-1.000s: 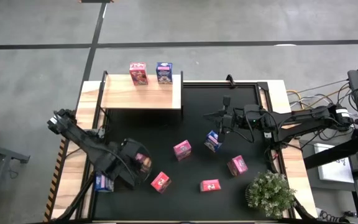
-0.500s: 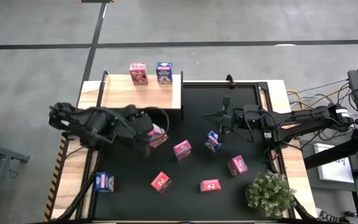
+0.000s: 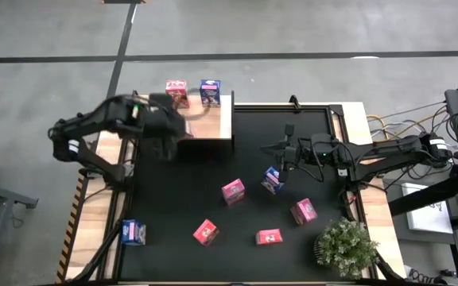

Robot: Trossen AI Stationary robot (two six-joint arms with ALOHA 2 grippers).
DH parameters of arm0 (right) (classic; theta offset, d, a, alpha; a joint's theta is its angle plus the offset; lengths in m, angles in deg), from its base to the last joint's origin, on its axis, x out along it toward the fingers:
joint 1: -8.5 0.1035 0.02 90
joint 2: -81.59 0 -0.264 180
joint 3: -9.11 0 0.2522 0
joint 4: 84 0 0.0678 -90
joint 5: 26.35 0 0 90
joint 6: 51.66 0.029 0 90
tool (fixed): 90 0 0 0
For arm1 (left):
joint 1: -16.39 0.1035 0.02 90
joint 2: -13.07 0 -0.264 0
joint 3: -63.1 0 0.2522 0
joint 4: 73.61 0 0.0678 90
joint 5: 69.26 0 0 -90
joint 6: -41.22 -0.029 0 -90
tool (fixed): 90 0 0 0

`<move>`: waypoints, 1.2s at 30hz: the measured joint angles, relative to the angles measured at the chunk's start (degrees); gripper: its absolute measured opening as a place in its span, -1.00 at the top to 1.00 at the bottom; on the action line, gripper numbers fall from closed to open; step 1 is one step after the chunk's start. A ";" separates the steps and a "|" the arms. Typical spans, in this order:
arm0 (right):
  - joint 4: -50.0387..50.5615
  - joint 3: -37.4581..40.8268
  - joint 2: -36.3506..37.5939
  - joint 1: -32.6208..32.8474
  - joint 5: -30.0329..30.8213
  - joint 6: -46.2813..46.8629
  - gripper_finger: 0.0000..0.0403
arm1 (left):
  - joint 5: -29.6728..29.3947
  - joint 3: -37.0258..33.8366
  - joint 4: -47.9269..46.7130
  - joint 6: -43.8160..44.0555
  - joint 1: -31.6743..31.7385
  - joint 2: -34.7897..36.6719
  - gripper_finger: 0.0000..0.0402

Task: Stack cereal on shelf
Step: Put the left purple cereal box on the shelf

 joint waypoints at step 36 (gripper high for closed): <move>-0.07 -0.30 0.00 -0.12 0.02 -3.56 0.96 | 13.59 -10.07 7.07 -21.06 43.04 0.97 0.04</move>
